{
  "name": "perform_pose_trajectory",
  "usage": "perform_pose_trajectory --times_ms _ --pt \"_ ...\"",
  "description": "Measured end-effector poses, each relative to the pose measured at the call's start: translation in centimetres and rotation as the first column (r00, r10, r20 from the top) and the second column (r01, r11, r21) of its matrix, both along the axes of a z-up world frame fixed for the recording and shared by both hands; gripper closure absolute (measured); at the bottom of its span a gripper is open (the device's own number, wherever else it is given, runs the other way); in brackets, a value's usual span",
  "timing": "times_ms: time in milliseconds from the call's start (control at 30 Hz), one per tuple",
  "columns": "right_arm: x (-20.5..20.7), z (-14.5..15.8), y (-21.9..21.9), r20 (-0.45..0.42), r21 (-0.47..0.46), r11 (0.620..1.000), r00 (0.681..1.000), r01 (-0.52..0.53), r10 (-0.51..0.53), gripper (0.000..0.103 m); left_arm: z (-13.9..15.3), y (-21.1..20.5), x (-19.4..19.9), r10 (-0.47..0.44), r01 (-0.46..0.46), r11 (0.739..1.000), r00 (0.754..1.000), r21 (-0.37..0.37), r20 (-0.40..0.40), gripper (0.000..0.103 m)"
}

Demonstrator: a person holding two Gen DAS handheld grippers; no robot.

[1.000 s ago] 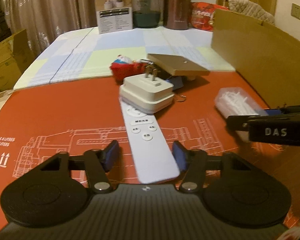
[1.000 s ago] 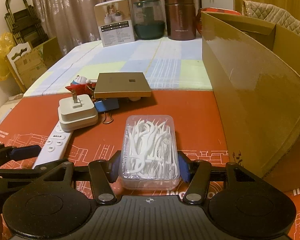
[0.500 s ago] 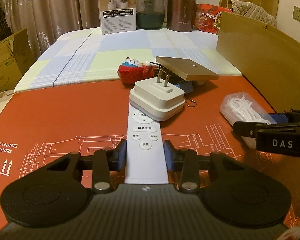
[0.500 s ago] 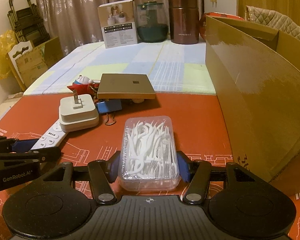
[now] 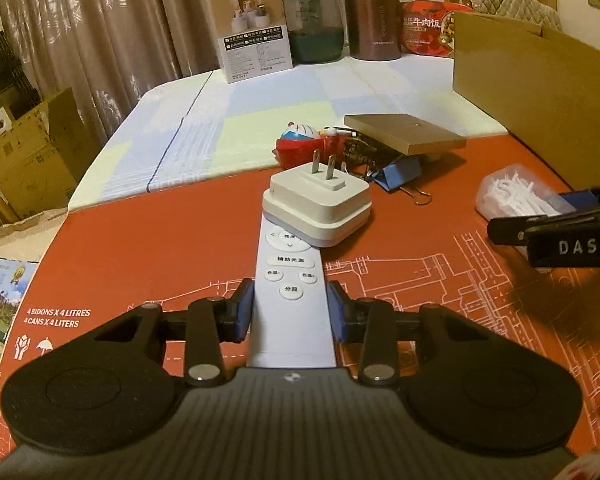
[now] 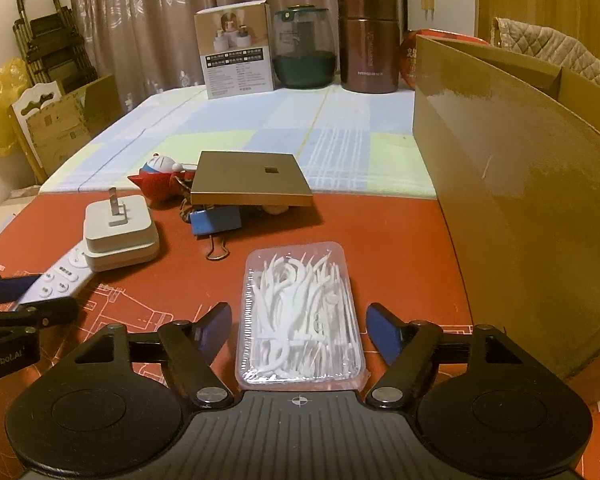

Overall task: Organize rigid objects
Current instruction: 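Lift the remote with the left tool while the right tool lifts the floss box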

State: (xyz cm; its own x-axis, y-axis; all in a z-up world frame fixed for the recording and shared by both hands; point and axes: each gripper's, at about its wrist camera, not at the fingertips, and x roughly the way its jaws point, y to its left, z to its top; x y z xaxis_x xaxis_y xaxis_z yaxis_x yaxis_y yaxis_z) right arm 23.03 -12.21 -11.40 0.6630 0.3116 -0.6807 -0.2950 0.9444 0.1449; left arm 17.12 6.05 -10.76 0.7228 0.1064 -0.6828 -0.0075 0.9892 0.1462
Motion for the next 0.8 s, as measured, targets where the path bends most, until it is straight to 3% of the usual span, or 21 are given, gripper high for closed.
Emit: perform_pose_trajectory --times_ms 133,233,300,467,633,700,800 --pt "0.0 0.0 0.3 0.000 -0.013 1.000 1.000 -0.010 0.010 0.032 -0.3 0.5 0.0 0.019 -0.019 1.000 1.000 0.006 -0.019 0.070" --pt "0.1 0.0 0.5 -0.002 -0.025 1.000 1.000 -0.011 0.011 0.035 -0.2 0.9 -0.1 0.032 -0.031 0.998 0.999 0.050 -0.016 0.070" --pt "0.0 0.1 0.6 0.001 -0.037 0.999 1.000 -0.009 0.009 0.047 -0.2 1.0 -0.3 0.035 -0.035 0.995 0.999 0.093 -0.007 0.070" --pt "-0.1 0.3 1.0 -0.011 -0.042 0.999 1.000 -0.023 0.023 0.049 -0.5 1.4 -0.4 0.061 -0.059 0.980 0.998 0.190 -0.008 0.070" --pt "-0.2 0.3 1.1 -0.014 -0.034 0.999 0.999 -0.030 0.030 0.049 -0.4 1.3 -0.8 0.061 -0.065 0.946 0.998 0.316 0.023 0.070" --pt "-0.2 0.3 1.2 -0.016 -0.031 0.999 1.000 -0.027 0.027 0.049 -0.1 1.6 -0.9 0.065 -0.071 0.957 0.997 0.282 0.030 0.070" --pt "-0.3 0.3 1.3 -0.022 -0.027 0.999 0.999 -0.033 0.033 0.049 0.7 3.1 -1.3 0.095 -0.095 0.994 0.995 0.050 -0.003 0.070"
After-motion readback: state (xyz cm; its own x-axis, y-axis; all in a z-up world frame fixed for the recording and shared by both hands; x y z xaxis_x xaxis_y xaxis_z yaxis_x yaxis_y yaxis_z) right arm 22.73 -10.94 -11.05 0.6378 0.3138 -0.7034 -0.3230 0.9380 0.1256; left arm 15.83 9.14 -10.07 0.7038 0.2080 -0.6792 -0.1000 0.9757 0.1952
